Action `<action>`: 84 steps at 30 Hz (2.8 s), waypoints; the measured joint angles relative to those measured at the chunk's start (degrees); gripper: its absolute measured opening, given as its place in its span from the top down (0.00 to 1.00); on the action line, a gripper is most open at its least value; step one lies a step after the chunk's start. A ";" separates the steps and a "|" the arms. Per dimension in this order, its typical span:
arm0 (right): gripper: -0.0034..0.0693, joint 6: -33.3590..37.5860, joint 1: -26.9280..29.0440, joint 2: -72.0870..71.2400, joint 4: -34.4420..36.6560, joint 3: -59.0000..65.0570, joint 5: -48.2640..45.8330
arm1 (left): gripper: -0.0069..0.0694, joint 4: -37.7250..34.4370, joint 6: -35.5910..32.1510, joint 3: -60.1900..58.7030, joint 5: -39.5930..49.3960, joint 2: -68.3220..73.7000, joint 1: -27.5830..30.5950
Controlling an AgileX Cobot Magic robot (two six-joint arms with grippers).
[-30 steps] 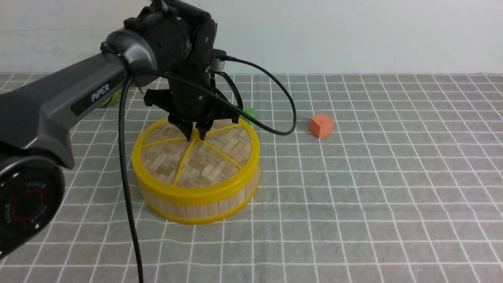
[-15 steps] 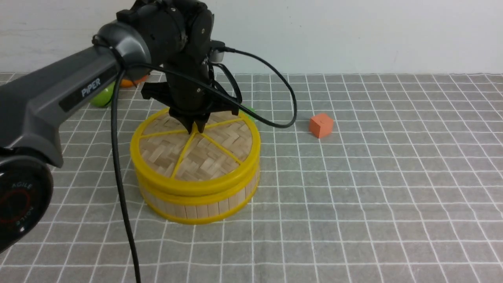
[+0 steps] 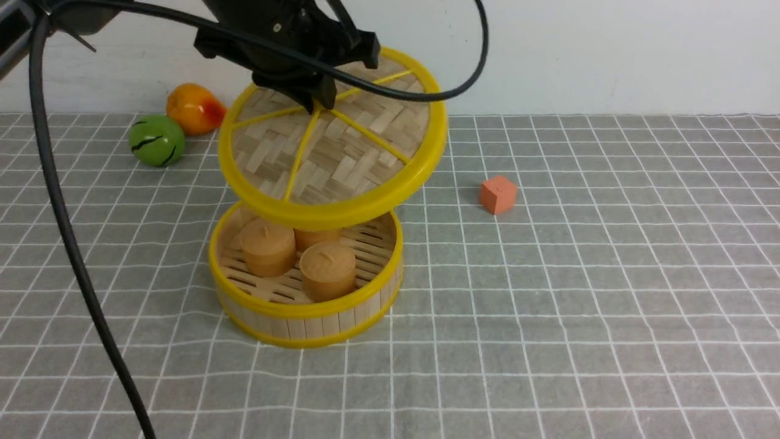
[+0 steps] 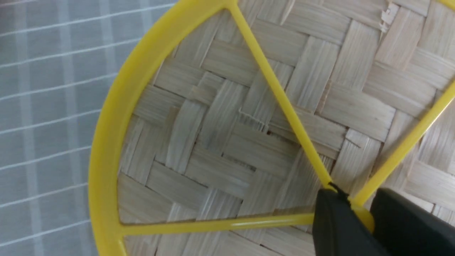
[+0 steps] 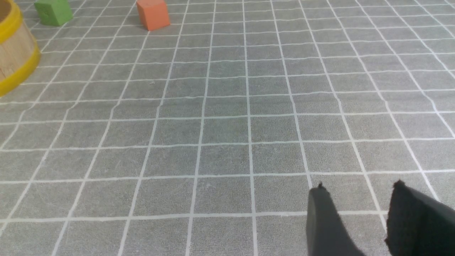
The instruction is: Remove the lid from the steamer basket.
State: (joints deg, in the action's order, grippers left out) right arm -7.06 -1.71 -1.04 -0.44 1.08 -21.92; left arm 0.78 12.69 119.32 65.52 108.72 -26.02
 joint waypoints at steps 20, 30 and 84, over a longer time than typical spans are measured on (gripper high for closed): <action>0.62 0.00 0.00 0.00 0.05 0.00 -0.01 | 0.77 -7.22 -5.42 0.12 -13.09 18.22 -16.30; 0.62 0.00 0.00 0.00 0.05 0.00 -0.01 | 0.77 -6.68 -3.10 0.12 -20.29 23.83 -16.30; 0.62 0.00 0.00 0.00 0.05 0.00 -0.01 | 0.93 30.10 11.89 -29.59 -11.49 -58.12 -16.20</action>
State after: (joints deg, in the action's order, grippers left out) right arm -7.06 -1.71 -1.04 -0.39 1.08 -21.93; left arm 30.87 24.58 89.72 54.03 50.60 -42.22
